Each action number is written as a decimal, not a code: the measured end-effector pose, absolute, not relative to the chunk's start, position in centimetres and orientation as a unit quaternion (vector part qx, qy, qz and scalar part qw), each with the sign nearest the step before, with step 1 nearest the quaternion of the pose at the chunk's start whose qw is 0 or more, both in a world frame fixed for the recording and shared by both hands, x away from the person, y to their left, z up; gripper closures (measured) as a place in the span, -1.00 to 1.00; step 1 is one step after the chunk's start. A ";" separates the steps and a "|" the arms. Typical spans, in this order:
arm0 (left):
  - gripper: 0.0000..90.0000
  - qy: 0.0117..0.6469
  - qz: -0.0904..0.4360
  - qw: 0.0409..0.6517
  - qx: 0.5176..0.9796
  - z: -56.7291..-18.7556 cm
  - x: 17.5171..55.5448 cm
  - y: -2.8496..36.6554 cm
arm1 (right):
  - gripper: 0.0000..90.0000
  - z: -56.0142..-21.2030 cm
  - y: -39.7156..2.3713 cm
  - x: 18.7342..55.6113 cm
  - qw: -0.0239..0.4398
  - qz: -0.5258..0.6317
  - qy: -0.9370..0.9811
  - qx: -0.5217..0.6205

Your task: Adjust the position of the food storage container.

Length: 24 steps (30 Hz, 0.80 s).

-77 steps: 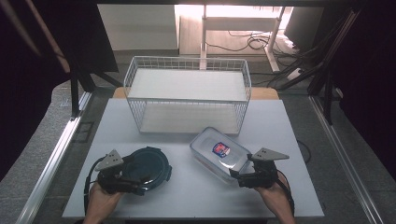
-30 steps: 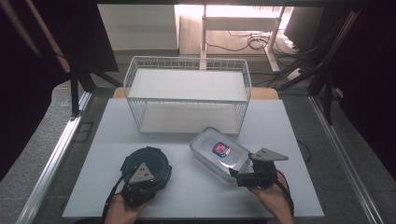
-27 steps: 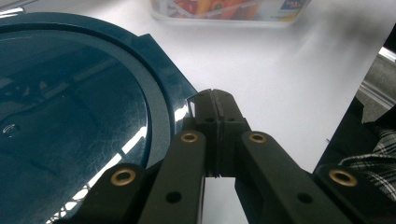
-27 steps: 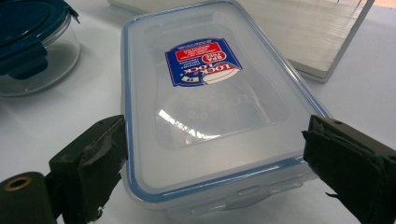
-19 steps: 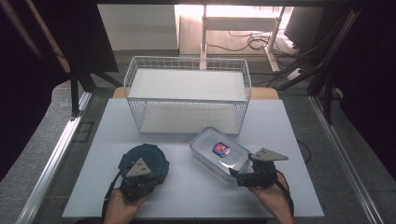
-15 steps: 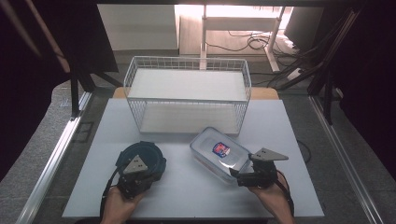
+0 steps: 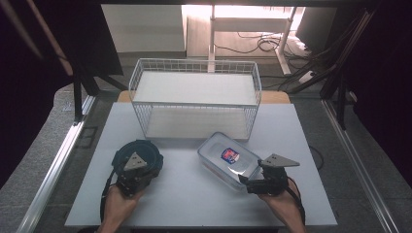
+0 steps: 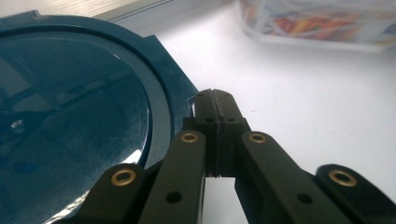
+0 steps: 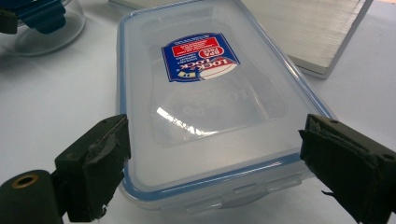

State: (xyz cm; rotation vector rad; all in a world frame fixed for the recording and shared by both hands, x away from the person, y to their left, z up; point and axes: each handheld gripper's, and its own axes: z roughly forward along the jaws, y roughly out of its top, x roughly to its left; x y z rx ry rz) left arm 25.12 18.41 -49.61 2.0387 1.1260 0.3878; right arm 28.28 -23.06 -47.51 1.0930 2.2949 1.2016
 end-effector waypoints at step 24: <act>1.00 0.473 0.151 0.313 0.810 -49.1 29.4 16.9 | -0.80 -47.5 -23.0 28.0 0.170 0.424 0.807 0.373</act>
